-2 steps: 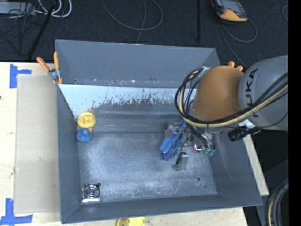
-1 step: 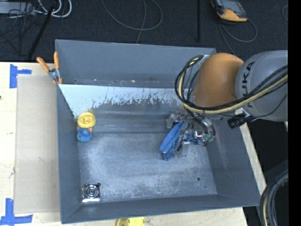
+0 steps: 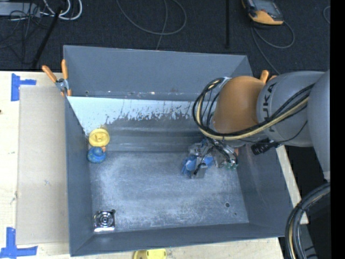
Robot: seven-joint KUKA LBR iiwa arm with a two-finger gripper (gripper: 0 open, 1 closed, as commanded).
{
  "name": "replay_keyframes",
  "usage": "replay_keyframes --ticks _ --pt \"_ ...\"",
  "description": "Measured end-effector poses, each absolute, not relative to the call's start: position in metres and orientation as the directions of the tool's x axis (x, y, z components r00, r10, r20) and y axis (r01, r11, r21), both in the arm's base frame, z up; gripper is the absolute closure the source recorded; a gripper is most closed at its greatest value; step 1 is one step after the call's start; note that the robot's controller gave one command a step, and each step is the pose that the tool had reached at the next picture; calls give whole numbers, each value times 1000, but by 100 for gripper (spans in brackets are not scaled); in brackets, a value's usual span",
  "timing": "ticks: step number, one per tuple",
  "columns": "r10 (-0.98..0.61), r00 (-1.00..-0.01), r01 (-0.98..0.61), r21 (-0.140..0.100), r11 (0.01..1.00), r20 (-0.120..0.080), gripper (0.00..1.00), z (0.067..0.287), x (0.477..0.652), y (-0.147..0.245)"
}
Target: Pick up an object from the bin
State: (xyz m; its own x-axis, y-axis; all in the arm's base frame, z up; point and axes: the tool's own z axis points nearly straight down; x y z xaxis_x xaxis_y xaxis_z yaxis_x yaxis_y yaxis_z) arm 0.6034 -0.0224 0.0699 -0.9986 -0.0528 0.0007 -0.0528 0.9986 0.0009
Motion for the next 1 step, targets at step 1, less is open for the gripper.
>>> replay_keyframes --ticks 1 --pt "-52 -999 -52 1 999 1 100 70 603 -22"
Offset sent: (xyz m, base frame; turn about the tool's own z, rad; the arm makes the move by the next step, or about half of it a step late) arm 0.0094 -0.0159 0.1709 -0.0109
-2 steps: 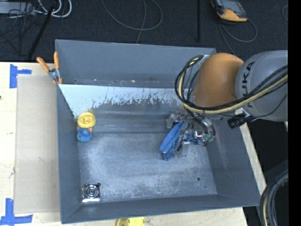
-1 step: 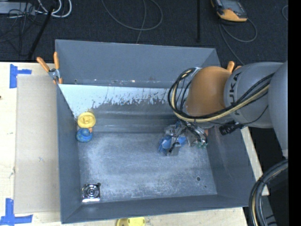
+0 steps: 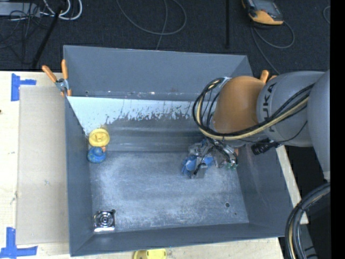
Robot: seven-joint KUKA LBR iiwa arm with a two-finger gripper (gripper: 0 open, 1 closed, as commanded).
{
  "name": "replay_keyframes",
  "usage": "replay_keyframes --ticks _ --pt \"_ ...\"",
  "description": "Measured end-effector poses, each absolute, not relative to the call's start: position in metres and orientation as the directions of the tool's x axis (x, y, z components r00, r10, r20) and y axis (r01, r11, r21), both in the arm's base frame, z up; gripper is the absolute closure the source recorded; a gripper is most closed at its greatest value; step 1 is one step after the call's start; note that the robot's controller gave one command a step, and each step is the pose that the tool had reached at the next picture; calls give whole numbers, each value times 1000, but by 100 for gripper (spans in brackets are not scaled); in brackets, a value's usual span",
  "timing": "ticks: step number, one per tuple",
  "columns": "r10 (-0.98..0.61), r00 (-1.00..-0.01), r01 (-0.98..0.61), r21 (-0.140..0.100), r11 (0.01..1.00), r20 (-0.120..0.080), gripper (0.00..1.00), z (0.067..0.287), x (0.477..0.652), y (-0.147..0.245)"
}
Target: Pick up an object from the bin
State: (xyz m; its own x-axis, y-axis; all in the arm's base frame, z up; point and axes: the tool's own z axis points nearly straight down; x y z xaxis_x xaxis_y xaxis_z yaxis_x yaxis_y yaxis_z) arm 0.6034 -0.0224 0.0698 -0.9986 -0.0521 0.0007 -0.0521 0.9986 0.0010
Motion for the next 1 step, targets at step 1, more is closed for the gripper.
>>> replay_keyframes --ticks 1 --pt "-61 -998 -61 0 998 -5 100 242 614 -38"
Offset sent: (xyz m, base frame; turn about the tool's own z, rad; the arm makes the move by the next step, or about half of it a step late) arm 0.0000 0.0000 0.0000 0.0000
